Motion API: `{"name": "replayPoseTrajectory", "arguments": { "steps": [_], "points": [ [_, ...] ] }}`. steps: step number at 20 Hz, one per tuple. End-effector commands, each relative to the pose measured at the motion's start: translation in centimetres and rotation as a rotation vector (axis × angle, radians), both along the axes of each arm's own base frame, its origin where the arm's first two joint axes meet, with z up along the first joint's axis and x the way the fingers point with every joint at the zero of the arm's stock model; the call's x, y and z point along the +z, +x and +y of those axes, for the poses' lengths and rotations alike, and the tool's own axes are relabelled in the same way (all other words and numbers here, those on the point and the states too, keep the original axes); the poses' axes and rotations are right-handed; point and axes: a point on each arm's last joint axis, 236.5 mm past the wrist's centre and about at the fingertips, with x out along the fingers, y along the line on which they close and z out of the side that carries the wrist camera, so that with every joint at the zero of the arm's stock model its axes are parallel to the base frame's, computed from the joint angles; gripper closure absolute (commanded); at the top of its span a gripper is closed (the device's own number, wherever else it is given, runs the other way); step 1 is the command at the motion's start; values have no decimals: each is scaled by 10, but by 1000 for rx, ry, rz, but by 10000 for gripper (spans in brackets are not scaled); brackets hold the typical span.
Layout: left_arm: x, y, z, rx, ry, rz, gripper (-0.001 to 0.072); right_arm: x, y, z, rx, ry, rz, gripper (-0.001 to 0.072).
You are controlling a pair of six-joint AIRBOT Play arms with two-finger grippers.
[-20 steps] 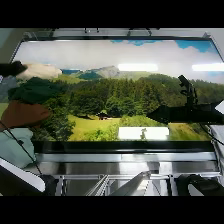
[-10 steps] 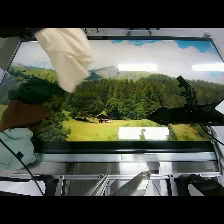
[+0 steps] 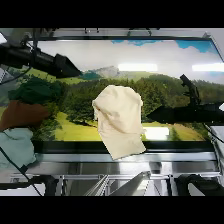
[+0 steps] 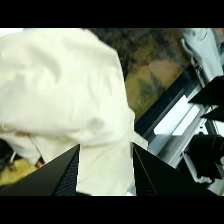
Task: Fold the shirts.
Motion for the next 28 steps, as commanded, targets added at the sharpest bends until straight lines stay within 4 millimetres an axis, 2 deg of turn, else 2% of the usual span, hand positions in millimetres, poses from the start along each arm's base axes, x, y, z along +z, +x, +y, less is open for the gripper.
{"name": "replayPoseTrajectory", "arguments": {
  "steps": [1,3,5,7,9,11,13,17,19,20,22,23,24,25,26,28],
  "points": [
    [-59,-57,14,-58,67,292,355,-14,16,-45,-113,-70,17,199],
    [-92,-90,9,-63,69,416,356,-33,23,-73,-171,-104,65,199],
    [-127,-122,-1,-53,80,497,356,-54,25,-80,-150,-108,112,199],
    [-165,-147,-4,-24,137,546,356,-82,24,-79,-117,-98,190,199],
    [-203,-163,2,5,236,563,356,-107,19,-68,-53,-88,254,199],
    [-226,-165,-5,37,255,559,356,-125,14,-48,11,-63,300,199],
    [-243,-164,-14,33,281,555,355,-137,14,-20,57,-16,313,199],
    [-260,-141,-44,-32,306,514,355,-149,20,27,95,59,290,200],
    [-265,-125,-68,-49,293,481,355,-153,23,38,94,72,282,206],
    [-268,-117,-78,-56,290,462,355,-154,24,40,90,79,281,245],
    [-271,-106,-95,-71,270,457,356,-152,27,42,88,93,274,268],
    [-269,-104,-101,-88,259,466,363,-150,28,43,99,94,265,447],
    [-266,-103,-105,-103,247,479,543,-147,27,45,118,101,256,627],
    [-263,-101,-106,-121,243,471,693,-144,26,46,131,110,258,629],
    [-257,-98,-107,-126,235,465,693,-140,24,48,145,121,261,702],
    [-234,-87,-107,-124,207,426,693,-127,24,51,186,147,250,695]
  ]
}}
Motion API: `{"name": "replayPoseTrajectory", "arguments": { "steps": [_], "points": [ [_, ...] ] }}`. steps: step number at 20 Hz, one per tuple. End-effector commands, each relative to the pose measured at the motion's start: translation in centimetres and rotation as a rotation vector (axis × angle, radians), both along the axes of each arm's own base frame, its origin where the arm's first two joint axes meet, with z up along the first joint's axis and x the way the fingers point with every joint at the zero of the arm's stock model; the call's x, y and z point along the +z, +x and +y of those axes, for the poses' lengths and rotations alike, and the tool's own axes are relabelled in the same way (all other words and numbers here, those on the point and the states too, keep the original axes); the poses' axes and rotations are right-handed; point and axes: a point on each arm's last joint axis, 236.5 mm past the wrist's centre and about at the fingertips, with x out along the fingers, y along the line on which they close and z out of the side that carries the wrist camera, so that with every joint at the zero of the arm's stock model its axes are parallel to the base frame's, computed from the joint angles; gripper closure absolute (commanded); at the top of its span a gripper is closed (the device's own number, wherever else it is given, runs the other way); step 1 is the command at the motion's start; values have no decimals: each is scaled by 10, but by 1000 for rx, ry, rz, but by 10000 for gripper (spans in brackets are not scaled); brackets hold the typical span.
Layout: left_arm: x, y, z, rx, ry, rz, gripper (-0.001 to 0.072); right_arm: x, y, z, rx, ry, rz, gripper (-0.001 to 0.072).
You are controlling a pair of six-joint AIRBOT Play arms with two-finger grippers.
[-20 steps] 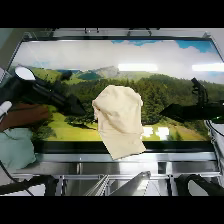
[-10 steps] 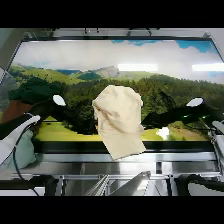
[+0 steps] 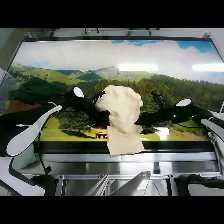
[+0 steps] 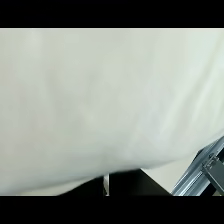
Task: Fold the shirts.
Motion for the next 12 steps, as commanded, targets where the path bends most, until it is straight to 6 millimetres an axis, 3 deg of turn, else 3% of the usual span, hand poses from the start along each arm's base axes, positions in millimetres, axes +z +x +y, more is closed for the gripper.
{"name": "replayPoseTrajectory", "arguments": {
  "steps": [1,3,5,6,8,10,12],
  "points": [
    [41,16,-6,-16,-63,-58,692,23,1,7,56,55,-31,696],
    [92,31,-6,-2,-124,-156,692,59,7,12,77,112,-90,695],
    [185,32,-17,-37,-302,-300,692,125,11,23,106,225,-207,696],
    [243,27,-21,-56,-400,-399,692,166,12,27,111,279,-292,696],
    [350,9,-19,-109,-515,-663,689,272,2,34,129,404,-568,696],
    [446,-25,-8,-153,-581,-940,684,394,-34,33,124,526,-970,695],
    [529,-60,8,-131,-626,-1206,683,488,-70,14,13,453,-1404,695]
  ]
}}
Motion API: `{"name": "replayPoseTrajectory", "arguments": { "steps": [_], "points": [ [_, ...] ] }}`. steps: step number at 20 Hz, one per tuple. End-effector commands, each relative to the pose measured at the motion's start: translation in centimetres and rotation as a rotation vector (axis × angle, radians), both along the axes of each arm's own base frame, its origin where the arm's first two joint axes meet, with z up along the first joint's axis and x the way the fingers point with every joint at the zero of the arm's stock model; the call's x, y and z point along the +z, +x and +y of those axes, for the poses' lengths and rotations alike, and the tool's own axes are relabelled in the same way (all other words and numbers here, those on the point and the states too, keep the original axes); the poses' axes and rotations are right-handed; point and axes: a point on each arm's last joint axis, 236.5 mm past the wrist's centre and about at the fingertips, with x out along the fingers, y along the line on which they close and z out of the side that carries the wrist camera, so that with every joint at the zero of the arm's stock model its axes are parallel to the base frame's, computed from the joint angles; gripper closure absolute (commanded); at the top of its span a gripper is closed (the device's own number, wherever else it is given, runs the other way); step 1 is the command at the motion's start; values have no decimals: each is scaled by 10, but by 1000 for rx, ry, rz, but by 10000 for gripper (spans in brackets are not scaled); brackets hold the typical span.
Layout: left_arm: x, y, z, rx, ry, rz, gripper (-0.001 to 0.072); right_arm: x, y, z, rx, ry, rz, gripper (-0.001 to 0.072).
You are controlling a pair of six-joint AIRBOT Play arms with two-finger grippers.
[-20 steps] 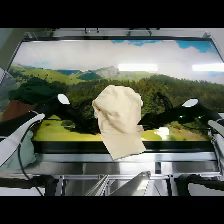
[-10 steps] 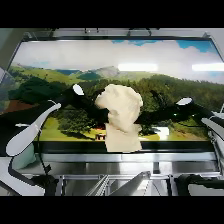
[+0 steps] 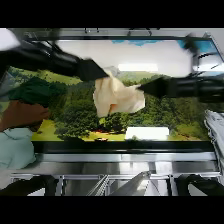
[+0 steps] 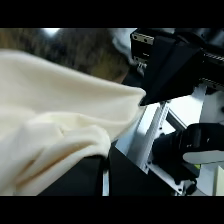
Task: Fold the shirts.
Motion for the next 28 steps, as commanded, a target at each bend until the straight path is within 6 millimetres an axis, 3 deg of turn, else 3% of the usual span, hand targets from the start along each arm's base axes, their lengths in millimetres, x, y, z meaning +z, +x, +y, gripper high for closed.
{"name": "replayPoseTrajectory", "arguments": {
  "steps": [1,3,5,7,10,13,15,16,17,18,19,20,22,24,28],
  "points": [
    [156,-71,32,79,-171,-455,683,171,-71,-32,-264,127,-621,695],
    [192,-86,53,164,-197,-579,682,202,-81,-62,-470,76,-780,695],
    [181,-79,63,206,-164,-551,682,190,-66,-64,-488,36,-728,695],
    [140,-53,64,216,-109,-429,682,143,-32,-42,-362,-13,-555,695],
    [56,0,66,234,-24,-203,682,51,35,-12,-209,-88,-285,695],
    [-38,64,86,296,50,-6,682,-49,107,-4,-202,-139,-32,695],
    [-100,102,108,347,83,128,684,-118,150,-9,-256,-165,135,685],
    [-125,118,120,368,95,182,682,-142,167,-16,-288,-169,195,552],
    [-145,137,136,400,99,228,520,-159,180,-26,-315,-168,244,346],
    [-158,153,152,426,98,261,234,-166,188,-40,-340,-159,288,321],
    [-165,162,168,437,98,289,-13,-167,190,-57,-358,-149,324,327],
    [-169,165,184,436,102,326,-13,-165,185,-78,-357,-145,362,327],
    [-178,148,210,402,100,483,-13,-172,150,-114,-294,-198,478,332],
    [-195,114,217,330,103,644,62,-198,105,-136,-234,-284,625,337],
    [-250,37,206,268,158,911,61,-275,23,-161,-280,-449,854,335]
  ]
}}
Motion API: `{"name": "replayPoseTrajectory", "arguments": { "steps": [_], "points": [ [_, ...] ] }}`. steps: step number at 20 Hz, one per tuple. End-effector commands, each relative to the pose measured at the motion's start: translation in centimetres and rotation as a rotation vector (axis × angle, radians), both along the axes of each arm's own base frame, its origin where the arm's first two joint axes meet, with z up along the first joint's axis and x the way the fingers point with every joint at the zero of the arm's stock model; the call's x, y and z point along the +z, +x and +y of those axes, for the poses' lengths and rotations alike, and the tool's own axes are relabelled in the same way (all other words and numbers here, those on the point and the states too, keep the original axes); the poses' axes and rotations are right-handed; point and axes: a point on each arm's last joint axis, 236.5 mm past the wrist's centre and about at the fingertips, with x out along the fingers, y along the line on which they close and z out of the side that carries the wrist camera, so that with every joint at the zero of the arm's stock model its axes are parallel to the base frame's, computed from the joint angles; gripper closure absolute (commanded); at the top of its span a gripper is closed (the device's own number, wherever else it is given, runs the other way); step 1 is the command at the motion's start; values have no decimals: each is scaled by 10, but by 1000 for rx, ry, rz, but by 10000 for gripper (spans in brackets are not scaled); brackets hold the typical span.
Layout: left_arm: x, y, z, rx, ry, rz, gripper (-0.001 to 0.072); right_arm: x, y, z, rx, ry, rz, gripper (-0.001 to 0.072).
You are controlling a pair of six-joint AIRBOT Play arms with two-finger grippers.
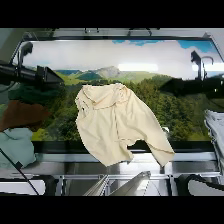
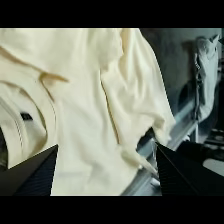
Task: Fold the shirts.
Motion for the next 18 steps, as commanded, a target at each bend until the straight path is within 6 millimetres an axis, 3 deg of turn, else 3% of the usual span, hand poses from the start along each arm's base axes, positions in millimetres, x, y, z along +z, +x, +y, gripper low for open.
{"name": "replayPoseTrajectory", "arguments": {
  "steps": [1,2,3,5,7,10,13,17,18],
  "points": [
    [-51,-79,1,-62,45,263,60,-69,-84,-36,-28,-160,291,323],
    [-71,-105,2,-68,101,318,60,-87,-108,-49,-67,-210,388,258],
    [-87,-123,2,-52,147,352,60,-103,-132,-63,-114,-261,487,146],
    [-113,-157,-1,-25,190,402,60,-124,-171,-85,-213,-344,641,138],
    [-134,-174,-5,22,202,424,60,-138,-182,-88,-283,-350,666,138],
    [-156,-188,-11,38,189,480,60,-155,-196,-68,-265,-316,691,138],
    [-163,-173,-37,14,108,481,61,-168,-197,-45,-207,-287,675,141],
    [-188,-171,-70,-129,149,513,72,-166,-190,0,-111,-155,659,152],
    [-191,-169,-78,-157,149,515,244,-163,-186,7,-101,-122,643,166]
  ]
}}
